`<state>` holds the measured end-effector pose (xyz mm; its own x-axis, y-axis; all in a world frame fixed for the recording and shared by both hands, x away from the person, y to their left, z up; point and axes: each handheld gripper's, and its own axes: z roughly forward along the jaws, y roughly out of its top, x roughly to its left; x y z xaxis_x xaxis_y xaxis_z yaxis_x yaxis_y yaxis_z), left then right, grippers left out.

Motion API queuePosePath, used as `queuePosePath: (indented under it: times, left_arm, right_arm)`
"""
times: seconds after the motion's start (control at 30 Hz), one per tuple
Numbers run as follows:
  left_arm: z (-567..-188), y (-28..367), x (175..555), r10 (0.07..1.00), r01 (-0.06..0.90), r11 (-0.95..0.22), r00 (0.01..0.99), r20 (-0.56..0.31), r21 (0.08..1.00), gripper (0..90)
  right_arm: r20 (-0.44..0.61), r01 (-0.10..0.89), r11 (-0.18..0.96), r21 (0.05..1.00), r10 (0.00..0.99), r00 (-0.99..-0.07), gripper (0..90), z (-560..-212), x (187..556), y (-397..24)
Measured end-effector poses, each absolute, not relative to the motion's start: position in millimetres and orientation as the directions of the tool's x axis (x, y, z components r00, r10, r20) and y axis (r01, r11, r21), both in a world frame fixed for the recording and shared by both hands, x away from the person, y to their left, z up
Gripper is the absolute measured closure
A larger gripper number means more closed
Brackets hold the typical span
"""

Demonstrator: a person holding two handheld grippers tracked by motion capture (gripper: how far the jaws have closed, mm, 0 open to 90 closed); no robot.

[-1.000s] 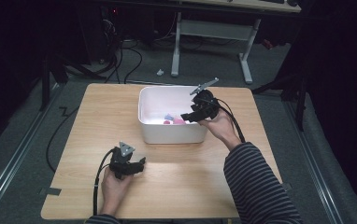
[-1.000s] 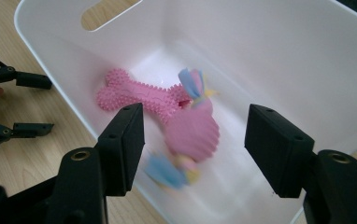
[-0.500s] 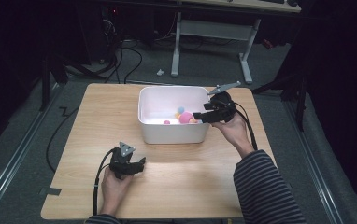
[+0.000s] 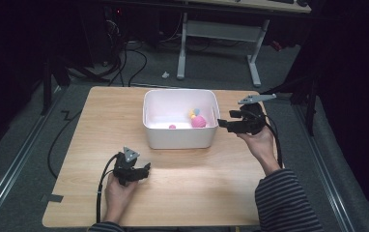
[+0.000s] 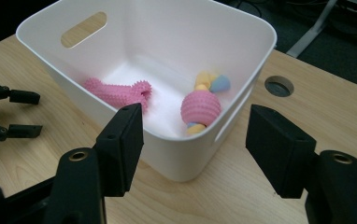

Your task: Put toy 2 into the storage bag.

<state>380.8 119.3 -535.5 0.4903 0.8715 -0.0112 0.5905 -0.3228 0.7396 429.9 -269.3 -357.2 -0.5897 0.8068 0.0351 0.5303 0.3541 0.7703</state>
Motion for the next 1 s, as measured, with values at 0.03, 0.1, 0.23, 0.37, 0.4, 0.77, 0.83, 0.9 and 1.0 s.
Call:
queuePosePath:
  times: [0.03, 0.1, 0.23, 0.37, 0.4, 0.77, 0.83, 0.9, 1.0]
  left_arm:
    - [-535.5, 119.3, 380.8, 0.872, 0.591, -0.323, 0.490, -0.011, 0.740, 26.6]
    - [-535.5, 119.3, 380.8, 0.871, 0.590, -0.323, 0.490, -0.011, 0.740, 26.6]
    - [-535.4, 119.3, 380.8, 0.871, 0.591, -0.323, 0.491, -0.011, 0.740, 26.6]
    - [-535.5, 119.3, 380.7, 0.872, 0.591, -0.323, 0.490, -0.011, 0.740, 26.6]
    - [-535.5, 119.3, 380.8, 0.871, 0.590, -0.323, 0.490, -0.011, 0.740, 26.6]
    - [-535.5, 119.2, 380.8, 0.871, 0.590, -0.323, 0.490, -0.010, 0.740, 26.6]
    - [-535.5, 119.2, 380.7, 0.871, 0.590, -0.323, 0.490, -0.010, 0.740, 26.6]
    - [-535.5, 119.2, 380.7, 0.871, 0.590, -0.323, 0.490, -0.010, 0.740, 26.6]
    - [-535.5, 119.1, 380.7, 0.871, 0.590, -0.323, 0.490, -0.010, 0.740, 26.5]
  right_arm:
    - [0.036, 0.535, 0.353, 0.768, 0.810, -0.586, 37.2, -357.7, 427.5, -271.5]
    - [0.033, 0.532, 0.348, 0.772, 0.814, -0.580, 37.2, -359.8, 423.1, -276.3]
    - [0.031, 0.534, 0.331, 0.778, 0.828, -0.560, 37.1, -364.4, 411.6, -288.4]
    - [0.044, 0.537, 0.303, 0.788, 0.841, -0.539, 37.1, -368.8, 400.6, -299.9]
    - [0.037, 0.536, 0.303, 0.788, 0.845, -0.533, 37.2, -370.7, 397.2, -302.4]
    - [0.048, 0.559, 0.264, 0.786, 0.875, -0.481, 37.1, -396.7, 372.8, -319.5]
    - [0.053, 0.561, 0.252, 0.788, 0.881, -0.471, 37.2, -403.7, 368.9, -321.2]
    - [0.044, 0.563, 0.257, 0.785, 0.884, -0.464, 37.3, -410.8, 365.9, -322.4]
    - [0.053, 0.578, 0.246, 0.778, 0.891, -0.450, 37.3, -422.0, 361.6, -324.4]
